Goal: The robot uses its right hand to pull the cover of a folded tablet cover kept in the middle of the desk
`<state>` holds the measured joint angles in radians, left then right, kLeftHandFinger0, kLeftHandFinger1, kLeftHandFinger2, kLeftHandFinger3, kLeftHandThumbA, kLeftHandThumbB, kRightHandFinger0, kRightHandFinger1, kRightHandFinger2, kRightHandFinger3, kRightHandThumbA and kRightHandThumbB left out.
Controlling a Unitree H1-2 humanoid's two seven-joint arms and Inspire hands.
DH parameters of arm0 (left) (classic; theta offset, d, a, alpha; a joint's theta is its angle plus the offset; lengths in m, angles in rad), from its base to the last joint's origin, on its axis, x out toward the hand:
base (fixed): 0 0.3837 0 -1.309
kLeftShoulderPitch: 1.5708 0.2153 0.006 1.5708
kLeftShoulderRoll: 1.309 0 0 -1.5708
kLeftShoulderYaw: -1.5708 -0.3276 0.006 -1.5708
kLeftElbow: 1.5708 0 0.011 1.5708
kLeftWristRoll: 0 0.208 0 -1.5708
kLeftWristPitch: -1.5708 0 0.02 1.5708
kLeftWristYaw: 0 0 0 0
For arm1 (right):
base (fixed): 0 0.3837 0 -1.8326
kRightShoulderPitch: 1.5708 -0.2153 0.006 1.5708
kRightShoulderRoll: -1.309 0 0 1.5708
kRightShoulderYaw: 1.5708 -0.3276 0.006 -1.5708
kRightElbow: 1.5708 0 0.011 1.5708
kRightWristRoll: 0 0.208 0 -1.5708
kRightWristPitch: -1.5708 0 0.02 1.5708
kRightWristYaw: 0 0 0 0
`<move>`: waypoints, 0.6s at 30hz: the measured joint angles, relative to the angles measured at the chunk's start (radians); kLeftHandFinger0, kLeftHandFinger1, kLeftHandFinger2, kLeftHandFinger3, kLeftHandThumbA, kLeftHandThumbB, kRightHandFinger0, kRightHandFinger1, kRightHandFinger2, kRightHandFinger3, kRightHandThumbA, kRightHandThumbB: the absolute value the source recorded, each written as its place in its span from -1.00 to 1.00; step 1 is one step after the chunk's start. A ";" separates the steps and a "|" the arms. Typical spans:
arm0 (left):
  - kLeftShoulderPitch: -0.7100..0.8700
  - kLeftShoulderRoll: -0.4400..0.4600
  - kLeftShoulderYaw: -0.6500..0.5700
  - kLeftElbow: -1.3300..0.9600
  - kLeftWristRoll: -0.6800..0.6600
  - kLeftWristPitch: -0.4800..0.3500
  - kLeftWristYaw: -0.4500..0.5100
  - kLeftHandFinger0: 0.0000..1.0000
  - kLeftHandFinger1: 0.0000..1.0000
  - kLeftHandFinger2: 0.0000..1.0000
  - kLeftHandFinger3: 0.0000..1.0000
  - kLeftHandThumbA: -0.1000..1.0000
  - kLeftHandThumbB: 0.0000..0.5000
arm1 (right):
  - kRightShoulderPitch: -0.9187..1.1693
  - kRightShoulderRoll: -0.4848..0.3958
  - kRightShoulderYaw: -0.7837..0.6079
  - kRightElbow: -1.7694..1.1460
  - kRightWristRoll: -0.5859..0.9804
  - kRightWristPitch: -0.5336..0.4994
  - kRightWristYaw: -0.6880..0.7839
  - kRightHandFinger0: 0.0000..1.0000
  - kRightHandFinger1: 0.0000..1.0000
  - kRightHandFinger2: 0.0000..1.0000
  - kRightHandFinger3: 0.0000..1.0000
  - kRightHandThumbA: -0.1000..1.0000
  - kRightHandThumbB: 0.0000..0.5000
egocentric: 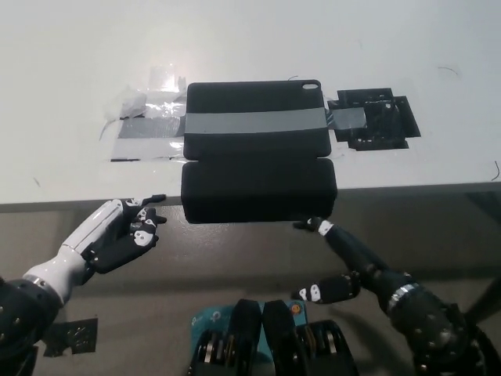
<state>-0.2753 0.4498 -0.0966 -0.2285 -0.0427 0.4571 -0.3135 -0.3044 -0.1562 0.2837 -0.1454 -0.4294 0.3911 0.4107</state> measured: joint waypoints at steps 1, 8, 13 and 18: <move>0.002 0.000 0.000 0.000 0.000 0.000 0.000 0.38 0.57 0.82 1.00 1.00 -0.43 | 0.001 -0.007 -0.014 -0.020 0.011 0.001 0.003 0.84 0.77 0.77 1.00 1.00 0.02; 0.008 0.000 0.000 0.000 0.004 -0.001 0.000 0.37 0.58 0.85 1.00 1.00 -0.35 | -0.002 -0.042 -0.148 -0.123 0.113 0.039 0.019 0.76 0.77 0.83 1.00 0.84 -0.81; 0.018 0.000 0.000 0.000 0.006 0.000 0.000 0.39 0.60 0.87 1.00 1.00 -0.40 | -0.002 -0.047 -0.288 -0.067 0.197 -0.012 -0.008 0.74 0.78 0.93 1.00 1.00 -0.39; 0.028 0.000 0.000 0.000 0.006 -0.002 0.000 0.40 0.61 0.87 1.00 1.00 -0.38 | 0.001 -0.035 -0.388 0.033 0.261 -0.083 -0.058 0.77 0.75 0.88 1.00 1.00 -0.65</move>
<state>-0.2474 0.4496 -0.0964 -0.2284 -0.0369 0.4556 -0.3135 -0.3037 -0.1911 -0.1045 -0.1124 -0.1680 0.3083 0.3531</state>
